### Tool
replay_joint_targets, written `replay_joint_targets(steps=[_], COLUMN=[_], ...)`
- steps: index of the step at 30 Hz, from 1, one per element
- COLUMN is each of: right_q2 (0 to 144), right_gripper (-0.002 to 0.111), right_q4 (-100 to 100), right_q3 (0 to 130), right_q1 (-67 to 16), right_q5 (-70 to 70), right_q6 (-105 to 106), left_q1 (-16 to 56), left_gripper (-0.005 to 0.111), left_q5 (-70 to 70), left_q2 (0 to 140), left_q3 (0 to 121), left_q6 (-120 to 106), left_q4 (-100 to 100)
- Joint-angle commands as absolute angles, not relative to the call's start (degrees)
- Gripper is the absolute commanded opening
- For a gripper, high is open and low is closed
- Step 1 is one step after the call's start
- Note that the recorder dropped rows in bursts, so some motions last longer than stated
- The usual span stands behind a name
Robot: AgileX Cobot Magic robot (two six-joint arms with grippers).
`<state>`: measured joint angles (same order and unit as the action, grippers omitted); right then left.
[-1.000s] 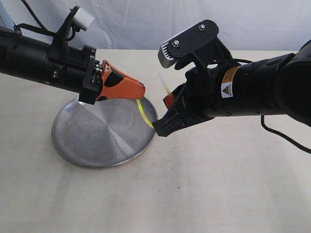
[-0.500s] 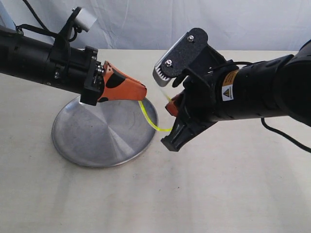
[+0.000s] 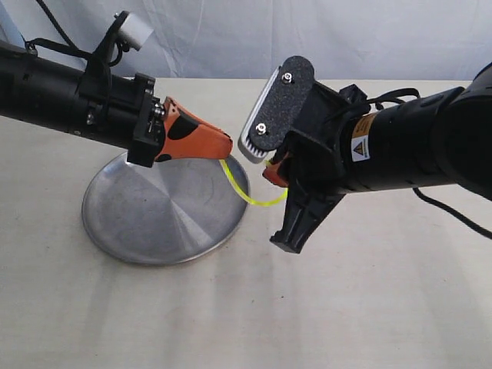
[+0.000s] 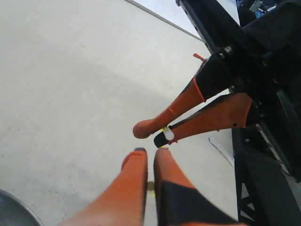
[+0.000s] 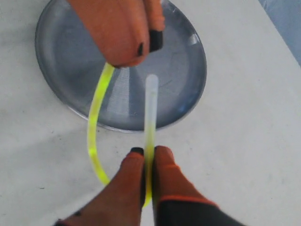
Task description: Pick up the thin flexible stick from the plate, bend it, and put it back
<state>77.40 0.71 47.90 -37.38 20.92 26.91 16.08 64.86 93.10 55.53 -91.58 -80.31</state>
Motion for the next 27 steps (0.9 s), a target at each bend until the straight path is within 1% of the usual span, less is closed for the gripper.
replay_joint_targets(steps=[1,12,23,27], right_q2=[77.51,77.51,77.51,77.51], right_gripper=[-0.001,-0.001,-0.001,-0.001], right_q4=[0.92,0.92,0.92,0.92], right_q3=[47.79,47.79,47.79,47.79], right_q1=[-37.71,-37.71,-37.71,-37.71], right_q5=[23.75,26.92,26.41,24.58], right_q6=[32.78,46.59,60.32,60.82], left_q1=[16.11,16.11,16.11,16.11], left_gripper=[0.000,0.000,0.000,0.000], left_q5=[64.23,64.23,64.70,64.82], left_q2=[92.69,92.69,92.69,92.69], left_q3=[56.00,56.00,56.00,56.00], left_q6=[-91.51,-91.51,-91.39,-91.39], left_q4=[-82.73,-82.73,-82.73,-82.73])
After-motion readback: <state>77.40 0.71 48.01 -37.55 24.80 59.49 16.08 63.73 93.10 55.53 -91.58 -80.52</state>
